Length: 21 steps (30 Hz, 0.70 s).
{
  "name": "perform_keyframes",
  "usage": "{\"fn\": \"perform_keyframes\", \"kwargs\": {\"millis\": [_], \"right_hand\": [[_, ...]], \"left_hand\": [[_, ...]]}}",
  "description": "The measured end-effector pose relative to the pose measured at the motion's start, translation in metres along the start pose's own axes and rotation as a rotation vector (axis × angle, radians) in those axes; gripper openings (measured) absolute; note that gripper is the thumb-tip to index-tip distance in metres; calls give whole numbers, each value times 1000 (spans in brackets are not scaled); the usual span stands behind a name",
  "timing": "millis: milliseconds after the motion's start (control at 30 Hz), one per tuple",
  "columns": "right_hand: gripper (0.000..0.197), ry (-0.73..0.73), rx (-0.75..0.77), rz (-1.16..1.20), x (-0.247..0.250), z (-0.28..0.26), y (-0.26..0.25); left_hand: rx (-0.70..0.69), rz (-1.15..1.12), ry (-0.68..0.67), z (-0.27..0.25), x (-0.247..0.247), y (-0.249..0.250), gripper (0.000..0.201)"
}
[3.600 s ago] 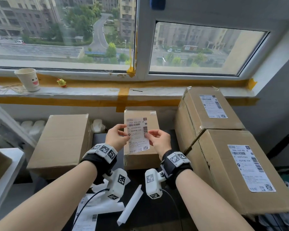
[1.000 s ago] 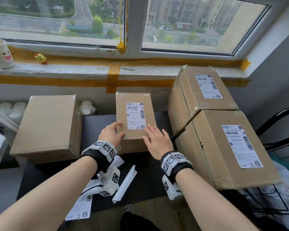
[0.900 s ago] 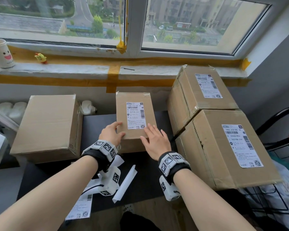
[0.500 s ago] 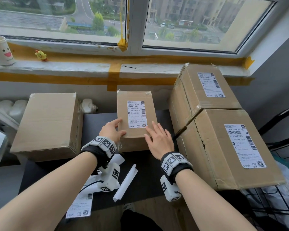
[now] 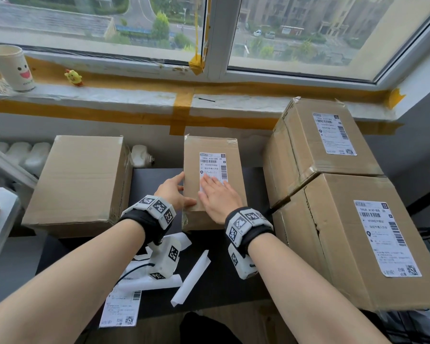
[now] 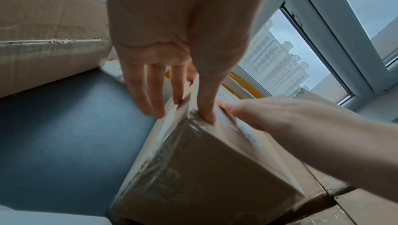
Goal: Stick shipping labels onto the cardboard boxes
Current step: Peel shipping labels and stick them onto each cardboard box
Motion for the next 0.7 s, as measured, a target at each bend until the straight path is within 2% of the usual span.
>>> {"fn": "perform_keyframes", "kwargs": {"millis": [200,367,500,700], "right_hand": [[54,-84,-20,33,10,44,-1],[56,-141,-42,53,11,70,1],[56,-150,-67,69,10,73,13],[58,-120,-160,32,22,60,52]], "left_hand": [[68,-37,5,7,-4,-9,96],[148,-172,4,7,-11,-15,97],[131,-197,-14,5,-13,-13,99],[118,-149,-10,5,-15,-14,88]]}}
Point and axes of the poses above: each hand's wrist, its own z-axis towards the middle knuckle, its own x-axis out of the back of the hand, y = z × x, the point moved 7 cm from there along z, towards the middle knuckle, and after that the axes turned 13 degrees about y, right-handed, at the moved point
